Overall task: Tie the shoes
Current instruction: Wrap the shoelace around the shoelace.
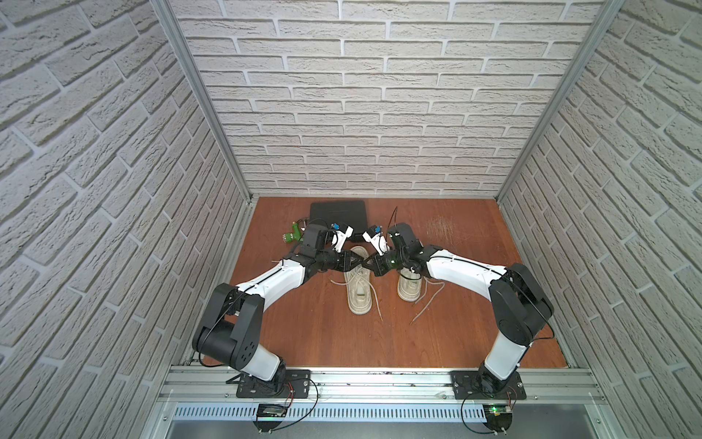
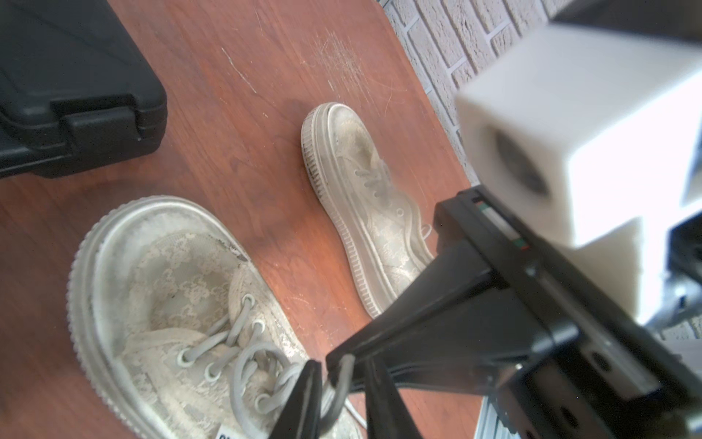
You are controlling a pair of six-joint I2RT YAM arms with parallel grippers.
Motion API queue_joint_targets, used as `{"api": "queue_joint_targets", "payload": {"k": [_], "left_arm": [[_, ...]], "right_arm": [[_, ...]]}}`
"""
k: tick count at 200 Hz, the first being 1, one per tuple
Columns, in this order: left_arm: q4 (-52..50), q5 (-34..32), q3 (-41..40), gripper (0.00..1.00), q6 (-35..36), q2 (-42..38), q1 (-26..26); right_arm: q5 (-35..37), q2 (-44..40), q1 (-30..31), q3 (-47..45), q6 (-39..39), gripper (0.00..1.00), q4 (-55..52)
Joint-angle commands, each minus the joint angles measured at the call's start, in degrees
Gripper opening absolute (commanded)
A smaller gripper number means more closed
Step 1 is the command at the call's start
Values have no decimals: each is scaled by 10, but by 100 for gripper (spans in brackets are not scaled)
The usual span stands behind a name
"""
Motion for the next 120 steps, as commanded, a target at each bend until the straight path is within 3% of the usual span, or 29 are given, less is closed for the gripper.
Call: {"api": "queue_joint_targets", "payload": {"k": [1, 35, 82, 120], "left_arm": [[26, 10, 14, 20, 2, 9, -3], [24, 5, 7, 8, 7, 7, -3], [27, 7, 0, 0, 8, 3, -3], [10, -26, -12, 0, 19, -17, 0]], "right_arm": [[-12, -13, 7, 5, -9, 4, 8], [-5, -29, 7, -6, -16, 9, -1], [-6, -35, 7, -20, -10, 10, 1], [37, -71, -3, -25, -52, 32, -75]]}}
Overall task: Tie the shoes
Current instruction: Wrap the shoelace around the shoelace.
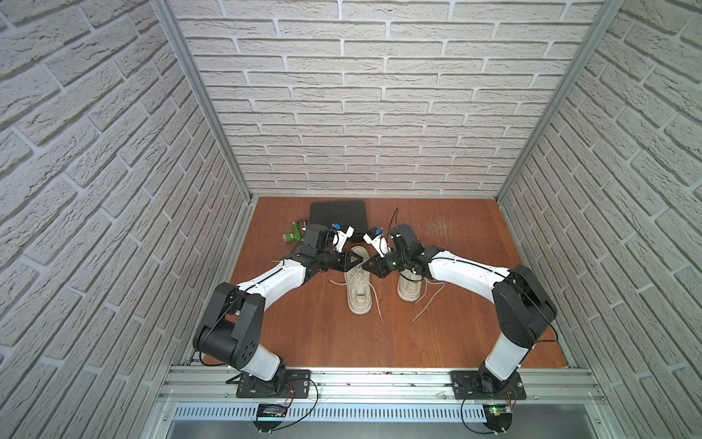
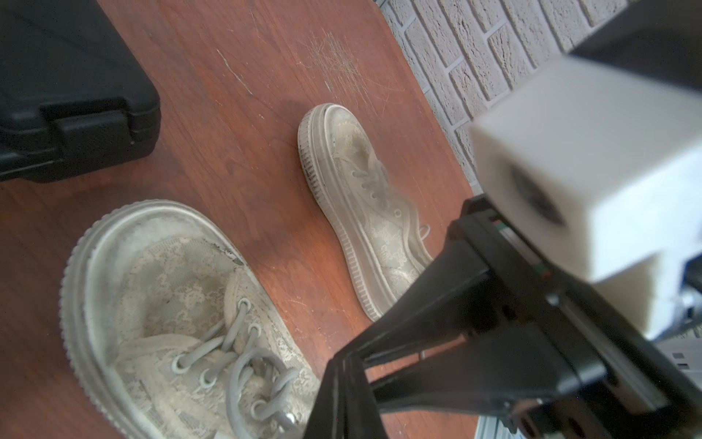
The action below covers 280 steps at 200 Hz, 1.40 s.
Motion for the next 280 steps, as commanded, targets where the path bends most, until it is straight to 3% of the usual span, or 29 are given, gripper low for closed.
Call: {"api": "queue_joint_targets", "payload": {"k": [1, 26, 163, 192, 256, 280], "left_arm": [[7, -21, -13, 0, 16, -20, 1], [9, -30, -24, 0, 15, -31, 2], [-6, -58, -31, 0, 17, -47, 4], [-6, -59, -32, 0, 17, -48, 4], [-17, -70, -36, 0, 24, -62, 5], [-22, -79, -41, 0, 28, -69, 6]], "right_arm": [[27, -54, -5, -14, -34, 33, -50], [29, -76, -13, -50, -40, 41, -52], [1, 33, 7, -36, -17, 39, 3], [-2, 34, 9, -34, -15, 33, 4], [20, 7, 5, -38, -27, 6, -32], [21, -18, -10, -54, -27, 3, -45]]}}
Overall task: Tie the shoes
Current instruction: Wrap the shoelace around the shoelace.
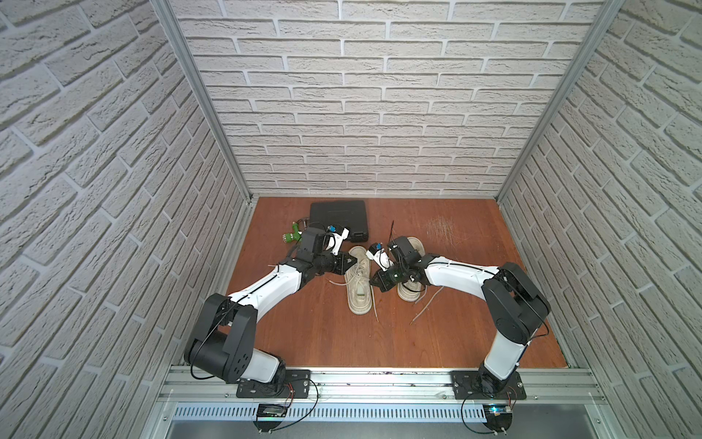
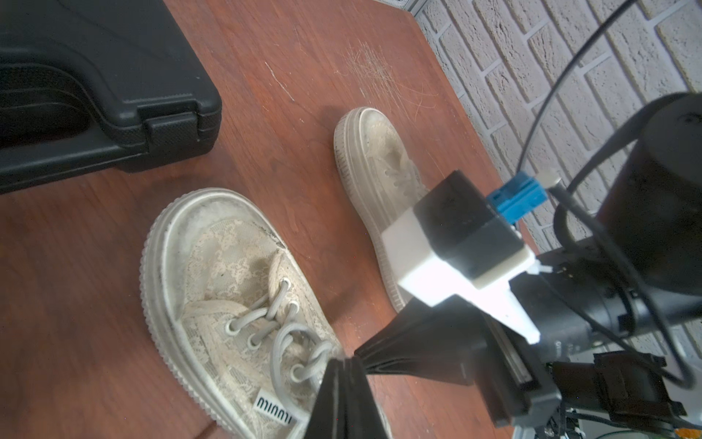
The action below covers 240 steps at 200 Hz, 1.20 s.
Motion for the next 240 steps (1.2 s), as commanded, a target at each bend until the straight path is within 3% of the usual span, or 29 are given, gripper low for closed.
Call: {"api": "queue_joint_targets", "payload": {"k": [1, 57, 107, 165, 240], "left_arm": [[0, -13, -10, 0, 13, -19, 5], [3, 1, -26, 0, 33, -39, -1], [2, -16, -44, 0, 38, -51, -51], [13, -43, -53, 0, 29, -35, -107], [52, -35, -71, 0, 5, -8, -120]], "right_arm": [[6, -45, -11, -7, -7, 3, -14], [-16, -80, -28, -29, 21, 3, 0], [-39, -73, -28, 13, 70, 3, -12], [-22, -39, -13, 58, 70, 3, -35], [-20, 1, 11, 101, 51, 3, -51]]}}
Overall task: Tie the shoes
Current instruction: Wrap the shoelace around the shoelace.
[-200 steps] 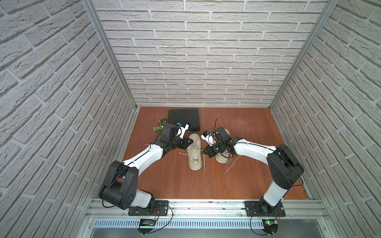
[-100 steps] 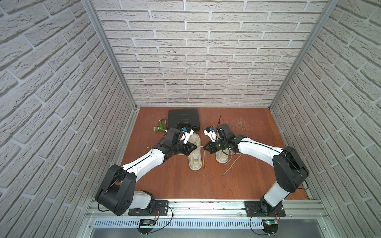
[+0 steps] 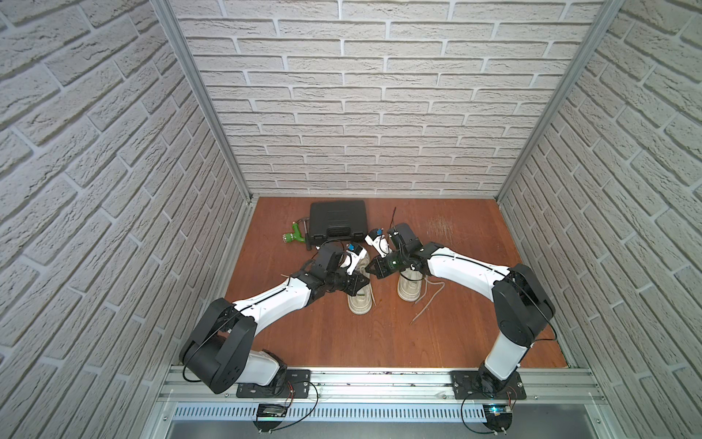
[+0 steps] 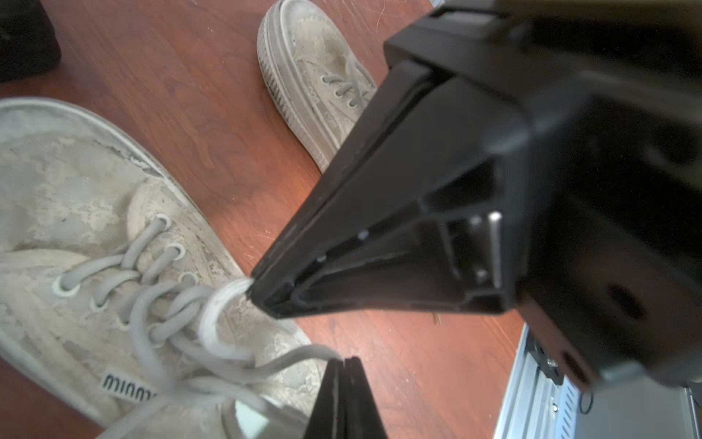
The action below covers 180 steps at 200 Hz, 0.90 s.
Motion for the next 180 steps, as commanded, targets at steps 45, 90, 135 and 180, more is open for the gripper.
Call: {"api": "queue_joint_targets", "payload": {"k": [45, 90, 135, 180], "left_arm": [[9, 17, 1, 15, -20, -27, -7], [-58, -28, 3, 33, -16, -97, -7], [-106, -51, 14, 39, -32, -132, 24], [-76, 11, 8, 34, -85, -106, 136]], "right_arm": [[21, 19, 12, 25, -31, 3, -30], [33, 24, 12, 30, -47, 3, -46], [40, 22, 12, 28, -53, 3, -51], [43, 18, 12, 28, -56, 3, -53]]}}
